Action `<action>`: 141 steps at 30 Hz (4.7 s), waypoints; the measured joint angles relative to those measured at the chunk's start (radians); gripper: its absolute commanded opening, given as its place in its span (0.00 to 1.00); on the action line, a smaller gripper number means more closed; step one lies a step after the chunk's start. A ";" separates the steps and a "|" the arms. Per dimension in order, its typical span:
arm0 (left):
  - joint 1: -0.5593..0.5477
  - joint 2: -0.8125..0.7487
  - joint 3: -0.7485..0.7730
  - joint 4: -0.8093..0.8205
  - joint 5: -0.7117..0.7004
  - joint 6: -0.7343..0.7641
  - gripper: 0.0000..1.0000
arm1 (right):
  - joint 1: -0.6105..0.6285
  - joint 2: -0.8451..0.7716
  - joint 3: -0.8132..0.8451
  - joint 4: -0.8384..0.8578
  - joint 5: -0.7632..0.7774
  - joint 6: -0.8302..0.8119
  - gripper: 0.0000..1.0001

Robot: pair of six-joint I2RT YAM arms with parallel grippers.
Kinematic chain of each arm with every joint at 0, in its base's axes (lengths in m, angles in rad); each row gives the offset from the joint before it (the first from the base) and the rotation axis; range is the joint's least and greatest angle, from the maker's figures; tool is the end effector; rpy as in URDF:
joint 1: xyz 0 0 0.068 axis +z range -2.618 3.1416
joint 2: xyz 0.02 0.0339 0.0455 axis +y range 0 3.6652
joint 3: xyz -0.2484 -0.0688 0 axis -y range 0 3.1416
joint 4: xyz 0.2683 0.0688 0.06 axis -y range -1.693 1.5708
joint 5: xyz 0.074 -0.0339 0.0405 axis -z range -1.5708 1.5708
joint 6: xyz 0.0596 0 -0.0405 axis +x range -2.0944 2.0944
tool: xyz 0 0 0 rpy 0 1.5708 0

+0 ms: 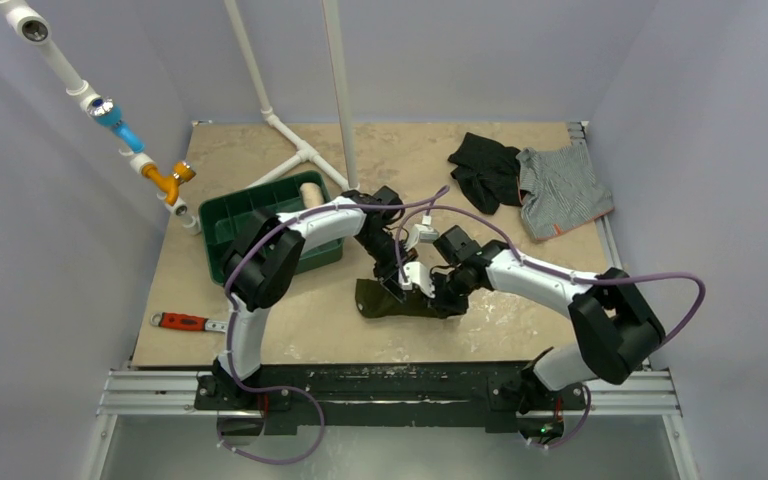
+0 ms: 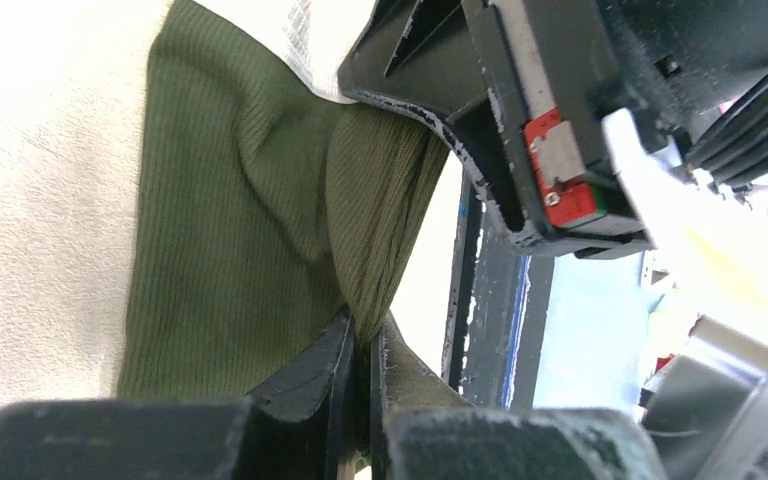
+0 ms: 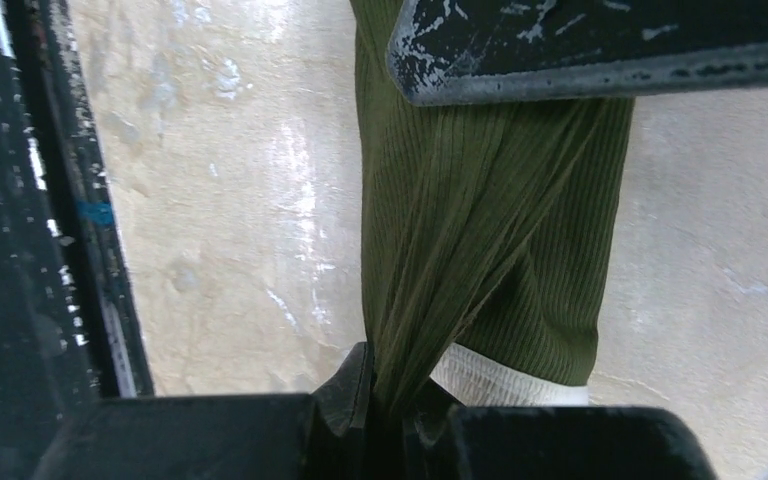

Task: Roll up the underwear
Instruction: Fold the underwear at the center of the board.

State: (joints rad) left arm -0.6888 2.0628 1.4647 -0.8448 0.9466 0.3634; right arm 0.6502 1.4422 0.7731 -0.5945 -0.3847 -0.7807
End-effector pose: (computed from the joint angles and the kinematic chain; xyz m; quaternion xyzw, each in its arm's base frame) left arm 0.2833 -0.2959 0.1230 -0.4712 -0.7535 0.4581 0.0176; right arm 0.2053 0.1842 0.1173 -0.6584 0.7130 0.1787 0.1622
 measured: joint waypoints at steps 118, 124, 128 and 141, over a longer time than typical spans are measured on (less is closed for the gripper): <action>0.086 -0.010 -0.076 0.095 -0.177 -0.230 0.55 | -0.284 0.390 0.283 -0.201 -0.373 -0.093 0.00; 0.092 -0.032 -0.112 0.117 -0.174 -0.227 0.49 | -0.283 0.391 0.283 -0.201 -0.374 -0.095 0.00; 0.098 -0.035 -0.122 0.124 -0.173 -0.222 0.48 | -0.284 0.407 0.291 -0.209 -0.389 -0.095 0.00; 0.127 -0.109 -0.168 0.102 -0.161 -0.170 0.57 | -0.296 0.524 0.410 -0.349 -0.397 -0.072 0.00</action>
State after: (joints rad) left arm -0.5621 1.9533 1.2964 -0.7425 0.7856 0.1936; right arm 0.3538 1.9659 1.1831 -0.9432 -0.7822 -0.8532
